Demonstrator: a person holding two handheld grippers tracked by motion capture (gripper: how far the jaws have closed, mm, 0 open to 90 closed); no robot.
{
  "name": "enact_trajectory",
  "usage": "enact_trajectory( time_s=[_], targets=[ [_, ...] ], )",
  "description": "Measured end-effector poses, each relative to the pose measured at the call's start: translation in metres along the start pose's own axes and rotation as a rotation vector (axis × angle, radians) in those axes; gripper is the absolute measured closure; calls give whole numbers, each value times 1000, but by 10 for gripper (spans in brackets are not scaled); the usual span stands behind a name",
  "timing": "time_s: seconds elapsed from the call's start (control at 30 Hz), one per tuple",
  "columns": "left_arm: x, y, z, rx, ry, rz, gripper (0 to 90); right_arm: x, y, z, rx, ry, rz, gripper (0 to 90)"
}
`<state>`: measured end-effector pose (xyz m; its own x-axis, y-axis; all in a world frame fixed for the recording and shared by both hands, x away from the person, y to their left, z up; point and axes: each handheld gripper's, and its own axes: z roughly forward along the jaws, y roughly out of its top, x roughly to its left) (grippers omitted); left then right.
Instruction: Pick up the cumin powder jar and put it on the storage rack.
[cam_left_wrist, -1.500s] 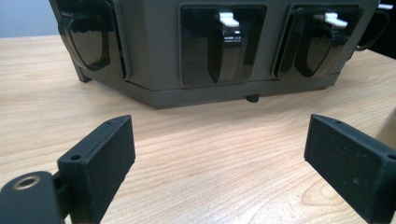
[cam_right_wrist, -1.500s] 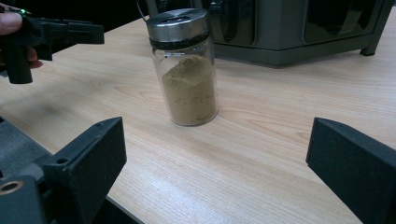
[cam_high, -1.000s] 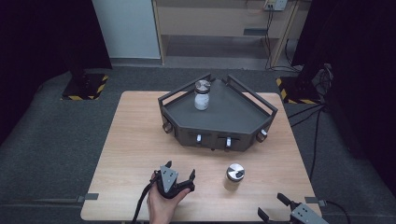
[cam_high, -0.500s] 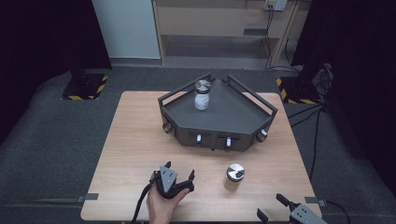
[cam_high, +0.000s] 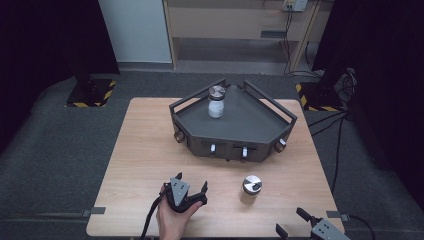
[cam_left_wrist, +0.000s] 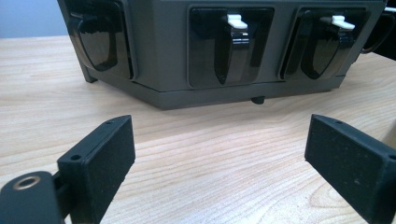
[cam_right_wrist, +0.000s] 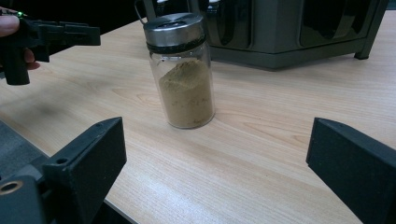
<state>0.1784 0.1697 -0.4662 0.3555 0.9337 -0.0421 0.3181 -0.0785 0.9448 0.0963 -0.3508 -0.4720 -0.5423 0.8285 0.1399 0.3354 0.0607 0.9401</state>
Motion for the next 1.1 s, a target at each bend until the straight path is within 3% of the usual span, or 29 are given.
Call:
enact_trajectory(
  time_s=[0.6, 0.77, 1.1],
  targets=[
    [7, -1, -1, 2, 14, -17, 74, 2, 12, 2, -14, 34, -31, 49],
    [8, -1, -1, 1, 15, -22, 73, 0, 20, 9, -7, 57, -35, 47],
    [10, 0, 0, -1, 9, -30, 73, 3, 35, 31, 27, 88, -97, 77]
  ],
)
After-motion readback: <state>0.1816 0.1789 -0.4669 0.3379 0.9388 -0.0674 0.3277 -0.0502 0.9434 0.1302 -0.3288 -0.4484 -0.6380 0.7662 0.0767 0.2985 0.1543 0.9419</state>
